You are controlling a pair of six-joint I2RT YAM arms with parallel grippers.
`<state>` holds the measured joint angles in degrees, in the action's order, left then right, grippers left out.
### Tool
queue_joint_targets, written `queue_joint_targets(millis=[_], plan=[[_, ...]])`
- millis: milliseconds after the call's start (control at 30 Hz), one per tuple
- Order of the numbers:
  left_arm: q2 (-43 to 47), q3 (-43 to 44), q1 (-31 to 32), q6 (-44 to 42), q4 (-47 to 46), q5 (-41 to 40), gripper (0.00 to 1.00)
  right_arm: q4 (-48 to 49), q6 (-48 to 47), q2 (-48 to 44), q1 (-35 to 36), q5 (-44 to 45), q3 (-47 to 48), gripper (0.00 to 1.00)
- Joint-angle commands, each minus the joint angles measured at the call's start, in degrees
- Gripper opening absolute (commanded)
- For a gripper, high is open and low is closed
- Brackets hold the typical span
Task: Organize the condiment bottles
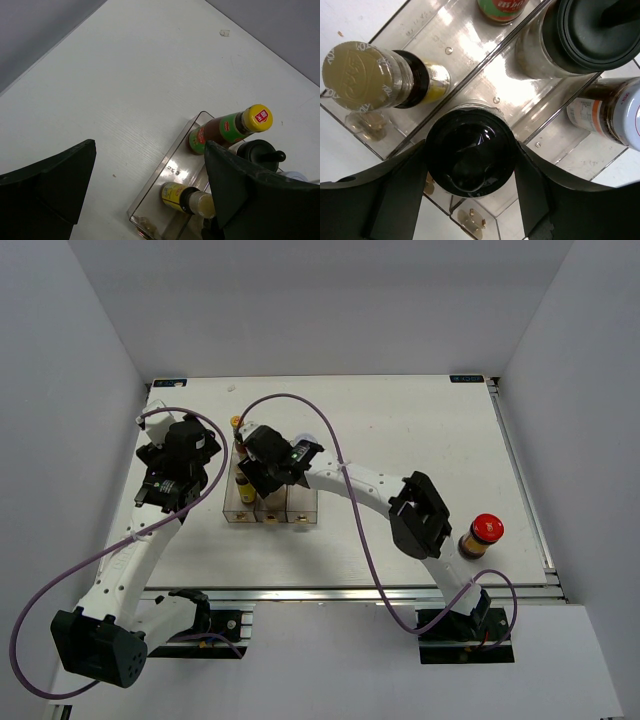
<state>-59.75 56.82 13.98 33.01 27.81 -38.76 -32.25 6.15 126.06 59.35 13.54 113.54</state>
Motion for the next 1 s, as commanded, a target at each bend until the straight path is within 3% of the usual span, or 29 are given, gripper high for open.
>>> queue_joint_targets(millis=[0, 133, 333, 700, 833, 967], plan=[[0.33, -0.31, -0.35, -0.14, -0.3, 0.79, 0.98, 4.21, 1.49, -2.57, 0.15, 0.78, -0.51, 0.4], [0.51, -0.3, -0.35, -0.14, -0.39, 1.32, 0.98, 5.09, 1.67, -3.89, 0.15, 1.31, -2.18, 0.68], [0.33, -0.13, -0.35, -0.58, -0.57, 2.38, 0.98, 5.09, 1.32, -5.65, 0.06, 2.01, -1.83, 0.89], [1.03, 0.66, -0.35, -4.52, -2.66, 7.03, 0.98, 0.97, 0.7, -16.96, -0.73, 5.53, -5.6, 0.89], [-0.28, 1.45, -0.35, -7.08, -4.61, 13.08, 0.98, -0.44, 3.6, -26.28, -2.74, 9.3, -17.42, 0.89], [-1.6, 1.54, -0.35, -7.96, -6.1, 15.03, 0.98, -2.19, 10.79, -42.1, -11.43, 13.62, -30.81, 0.89]])
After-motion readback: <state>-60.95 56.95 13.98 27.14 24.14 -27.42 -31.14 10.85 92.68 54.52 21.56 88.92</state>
